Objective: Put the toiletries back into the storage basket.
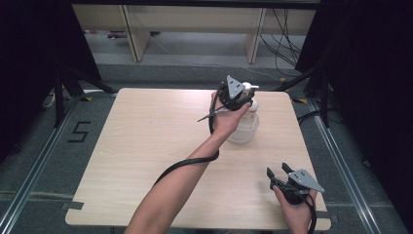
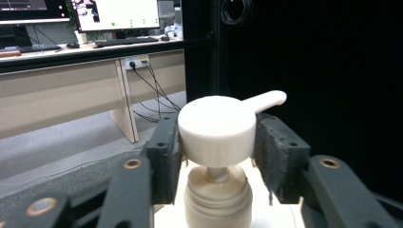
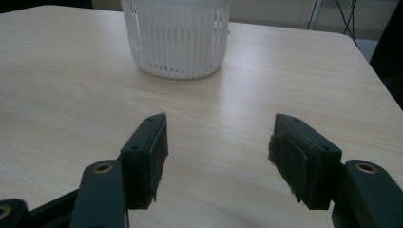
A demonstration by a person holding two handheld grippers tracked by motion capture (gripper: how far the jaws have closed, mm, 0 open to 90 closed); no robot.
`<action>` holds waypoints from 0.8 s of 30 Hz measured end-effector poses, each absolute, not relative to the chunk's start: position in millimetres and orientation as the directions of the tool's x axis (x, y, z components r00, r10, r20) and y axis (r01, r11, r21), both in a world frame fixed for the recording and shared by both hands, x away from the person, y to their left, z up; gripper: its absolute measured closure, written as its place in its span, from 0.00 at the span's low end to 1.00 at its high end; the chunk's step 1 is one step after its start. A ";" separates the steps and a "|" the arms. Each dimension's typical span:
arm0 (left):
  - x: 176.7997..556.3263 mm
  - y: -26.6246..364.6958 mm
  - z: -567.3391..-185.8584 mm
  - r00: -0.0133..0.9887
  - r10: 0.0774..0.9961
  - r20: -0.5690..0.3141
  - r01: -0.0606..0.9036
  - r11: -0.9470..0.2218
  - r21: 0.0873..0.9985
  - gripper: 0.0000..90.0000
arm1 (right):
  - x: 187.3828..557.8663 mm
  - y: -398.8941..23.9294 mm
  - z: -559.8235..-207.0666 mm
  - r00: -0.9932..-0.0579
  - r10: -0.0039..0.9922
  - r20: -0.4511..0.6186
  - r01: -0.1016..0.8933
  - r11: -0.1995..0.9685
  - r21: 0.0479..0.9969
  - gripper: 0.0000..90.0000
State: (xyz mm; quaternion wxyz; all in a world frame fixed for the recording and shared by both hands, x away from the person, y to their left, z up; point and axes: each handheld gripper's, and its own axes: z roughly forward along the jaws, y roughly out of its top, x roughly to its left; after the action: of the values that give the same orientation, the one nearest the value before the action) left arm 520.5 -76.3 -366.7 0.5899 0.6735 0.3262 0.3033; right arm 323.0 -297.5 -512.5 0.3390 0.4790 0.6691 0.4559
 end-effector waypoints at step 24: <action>502.8 -54.6 -358.0 0.638 0.770 -0.013 0.117 -0.080 0.990 0.32 | 321.6 -295.0 -512.2 -0.310 0.950 0.025 0.370 0.096 0.924 0.42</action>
State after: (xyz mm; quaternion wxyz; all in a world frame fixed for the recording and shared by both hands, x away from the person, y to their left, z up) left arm 502.8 -54.6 -358.0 0.5951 0.6819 0.3251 0.2742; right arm 321.6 -295.0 -512.2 0.3183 0.4937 0.6685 0.4562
